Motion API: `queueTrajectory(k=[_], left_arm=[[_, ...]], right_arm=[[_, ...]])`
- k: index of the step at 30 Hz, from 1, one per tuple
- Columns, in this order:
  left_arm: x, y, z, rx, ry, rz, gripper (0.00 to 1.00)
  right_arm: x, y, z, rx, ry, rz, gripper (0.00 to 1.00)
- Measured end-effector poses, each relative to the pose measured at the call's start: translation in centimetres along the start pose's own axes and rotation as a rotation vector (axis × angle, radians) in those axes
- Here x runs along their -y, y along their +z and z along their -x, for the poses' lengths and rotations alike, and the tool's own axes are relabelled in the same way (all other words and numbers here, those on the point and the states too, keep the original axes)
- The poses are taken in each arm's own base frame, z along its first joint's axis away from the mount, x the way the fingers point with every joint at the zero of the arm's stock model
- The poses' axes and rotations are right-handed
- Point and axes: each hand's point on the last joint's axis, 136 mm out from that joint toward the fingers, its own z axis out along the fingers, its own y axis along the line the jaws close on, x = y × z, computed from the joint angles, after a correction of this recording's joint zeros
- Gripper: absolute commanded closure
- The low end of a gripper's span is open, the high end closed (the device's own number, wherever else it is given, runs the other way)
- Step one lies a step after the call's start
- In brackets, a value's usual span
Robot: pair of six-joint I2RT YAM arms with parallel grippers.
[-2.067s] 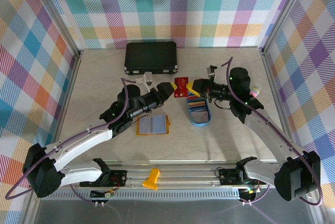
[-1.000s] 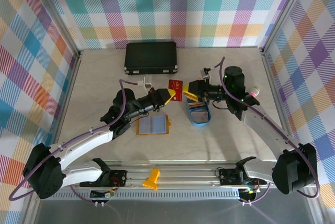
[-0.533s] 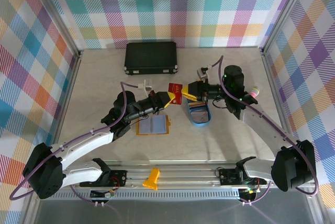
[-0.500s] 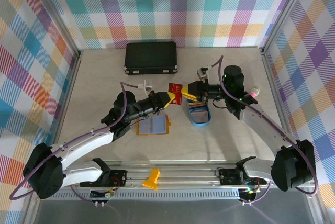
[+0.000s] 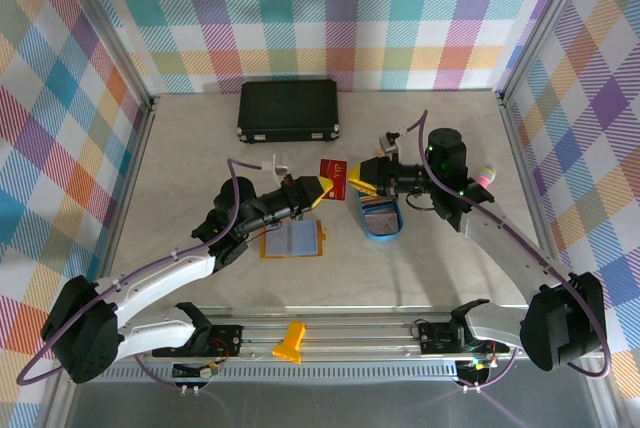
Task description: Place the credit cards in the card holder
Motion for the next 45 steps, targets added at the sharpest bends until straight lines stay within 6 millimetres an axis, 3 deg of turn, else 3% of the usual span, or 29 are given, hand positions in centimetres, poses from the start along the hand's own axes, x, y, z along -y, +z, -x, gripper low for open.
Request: queueTrajectory(k=[7, 12, 13, 15, 16, 17, 21, 23, 24, 29, 32, 37, 45], left_arm=[[0.1, 0.0, 0.0, -0.002, 0.001, -0.003, 1.0], [-0.3, 0.2, -0.1, -0.005, -0.004, 0.007, 1.0], [-0.4, 0.2, -0.1, -0.005, -0.006, 0.008, 0.93], [-0.4, 0.2, -0.1, -0.004, -0.008, 0.008, 0.57], [-0.4, 0.2, -0.1, -0.006, -0.007, 0.01, 0.45], [-0.4, 0.1, -0.2, -0.007, -0.004, 0.012, 0.38], [-1.4, -1.6, -0.2, 0.0, 0.017, 0.103, 0.24], [-1.6, -3.2, 0.6, 0.027, 0.031, 0.152, 0.03], [-1.8, -4.3, 1.5, 0.052, 0.039, 0.179, 0.0], [-5.5, -9.0, 5.4, 0.144, 0.042, 0.347, 0.0], [-8.3, -10.5, 5.4, 0.104, 0.034, 0.439, 0.0], [-12.1, -11.9, 4.7, 0.007, 0.037, 0.549, 0.0], [-16.3, -13.9, 5.3, -0.044, -0.006, 0.647, 0.0]], right_arm=[[0.3, 1.1, -0.7, -0.057, 0.008, 0.017, 0.77], [0.2, 1.5, -0.8, -0.07, 0.006, 0.034, 0.95], [0.1, 1.5, -0.7, -0.07, 0.007, 0.035, 0.99], [0.0, 1.4, -0.7, -0.067, -0.001, 0.036, 1.0], [0.1, 1.4, -0.7, -0.063, -0.004, 0.031, 1.0], [0.3, 1.4, -0.7, -0.057, -0.005, 0.022, 1.0], [1.5, 1.2, -0.8, -0.035, -0.003, -0.037, 1.0], [2.1, 1.0, -0.8, -0.025, -0.006, -0.065, 1.0], [2.5, 1.0, -0.8, -0.022, -0.009, -0.08, 1.0], [4.4, 0.9, -1.2, -0.017, -0.035, -0.162, 1.0], [5.5, 1.5, -1.7, -0.029, -0.069, -0.208, 1.0], [8.3, 4.2, -3.6, -0.103, -0.101, -0.286, 1.0], [12.6, 7.5, -4.6, -0.163, -0.093, -0.393, 1.0]])
